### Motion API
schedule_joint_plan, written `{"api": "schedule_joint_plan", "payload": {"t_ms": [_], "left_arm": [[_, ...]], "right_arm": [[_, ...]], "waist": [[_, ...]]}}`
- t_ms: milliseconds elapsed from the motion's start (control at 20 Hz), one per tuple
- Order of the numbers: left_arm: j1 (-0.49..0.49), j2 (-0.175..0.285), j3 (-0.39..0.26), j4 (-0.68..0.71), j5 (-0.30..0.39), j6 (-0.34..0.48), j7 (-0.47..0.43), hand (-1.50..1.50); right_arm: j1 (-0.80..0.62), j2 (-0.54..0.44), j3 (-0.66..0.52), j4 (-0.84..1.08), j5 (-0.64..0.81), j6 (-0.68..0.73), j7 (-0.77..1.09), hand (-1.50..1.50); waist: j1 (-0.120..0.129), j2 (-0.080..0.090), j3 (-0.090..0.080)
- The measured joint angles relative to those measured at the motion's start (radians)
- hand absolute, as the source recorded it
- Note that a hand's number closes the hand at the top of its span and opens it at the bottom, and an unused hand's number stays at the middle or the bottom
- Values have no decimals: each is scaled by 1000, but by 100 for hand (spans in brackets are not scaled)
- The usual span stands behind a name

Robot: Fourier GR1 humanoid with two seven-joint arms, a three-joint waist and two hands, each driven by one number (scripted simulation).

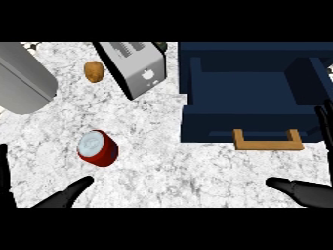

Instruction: Pick up the can, place it into the drawer and close the drawer

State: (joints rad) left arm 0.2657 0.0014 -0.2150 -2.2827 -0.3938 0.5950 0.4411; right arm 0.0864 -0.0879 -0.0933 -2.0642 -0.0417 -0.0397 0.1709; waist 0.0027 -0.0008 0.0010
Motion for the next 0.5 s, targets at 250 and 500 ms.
{"api": "schedule_joint_plan", "payload": {"t_ms": [250,500], "left_arm": [[-11,2,-52,-21,-79,42,80,-150],[-76,0,-55,80,-72,79,78,-150]], "right_arm": [[-7,5,-2,7,5,3,12,-150],[22,9,-20,0,-5,18,-11,-150]], "waist": [[-2,0,-1],[-4,0,-1]]}}
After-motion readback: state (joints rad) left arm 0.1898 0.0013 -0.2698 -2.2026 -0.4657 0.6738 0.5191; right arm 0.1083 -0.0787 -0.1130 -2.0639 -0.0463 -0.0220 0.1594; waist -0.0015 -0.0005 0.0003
